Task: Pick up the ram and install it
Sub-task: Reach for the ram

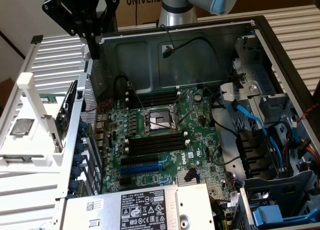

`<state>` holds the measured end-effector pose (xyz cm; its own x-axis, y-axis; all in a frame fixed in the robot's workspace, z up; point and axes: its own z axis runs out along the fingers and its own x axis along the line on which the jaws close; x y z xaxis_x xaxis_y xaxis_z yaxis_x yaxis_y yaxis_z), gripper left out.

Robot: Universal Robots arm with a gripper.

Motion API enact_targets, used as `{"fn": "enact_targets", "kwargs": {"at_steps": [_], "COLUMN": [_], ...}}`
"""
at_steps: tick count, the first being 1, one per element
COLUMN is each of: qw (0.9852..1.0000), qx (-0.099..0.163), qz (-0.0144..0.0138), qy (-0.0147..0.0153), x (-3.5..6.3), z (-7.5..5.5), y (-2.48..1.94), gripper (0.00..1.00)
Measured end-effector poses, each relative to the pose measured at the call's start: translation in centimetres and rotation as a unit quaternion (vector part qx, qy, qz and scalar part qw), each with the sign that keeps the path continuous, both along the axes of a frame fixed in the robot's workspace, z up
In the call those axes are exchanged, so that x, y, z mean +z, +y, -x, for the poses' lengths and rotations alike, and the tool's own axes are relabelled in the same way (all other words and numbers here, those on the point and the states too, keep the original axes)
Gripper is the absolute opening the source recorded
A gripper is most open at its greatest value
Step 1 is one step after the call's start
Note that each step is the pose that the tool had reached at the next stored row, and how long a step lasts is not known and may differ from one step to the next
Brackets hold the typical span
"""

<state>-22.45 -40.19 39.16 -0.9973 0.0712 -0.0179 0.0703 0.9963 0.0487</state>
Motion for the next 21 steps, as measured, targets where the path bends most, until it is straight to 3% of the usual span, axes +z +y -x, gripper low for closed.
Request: {"fn": "enact_targets", "kwargs": {"at_steps": [4,7,12,15,19,20,21], "qw": [1.0000,1.0000,1.0000,1.0000,0.9999,0.9997,0.9996], "qx": [0.000,0.000,0.000,0.000,0.000,0.000,0.000], "qz": [0.0000,0.0000,0.0000,0.0000,0.0000,0.0000,0.0000], "qy": [0.0010,0.0021,0.0063,0.0077,0.0165,0.0233,0.0265], "x": [-0.04,-0.07,-0.10,-0.13,-0.24,-0.36,-0.42], "z": [1.4,3.3,7.5,9.3,11.6,12.5,12.9], "y": [0.00,0.00,0.00,0.00,0.00,0.00,0.00], "gripper": [0.10,0.10,0.10,0.10,0.10,0.10,0.10]}}
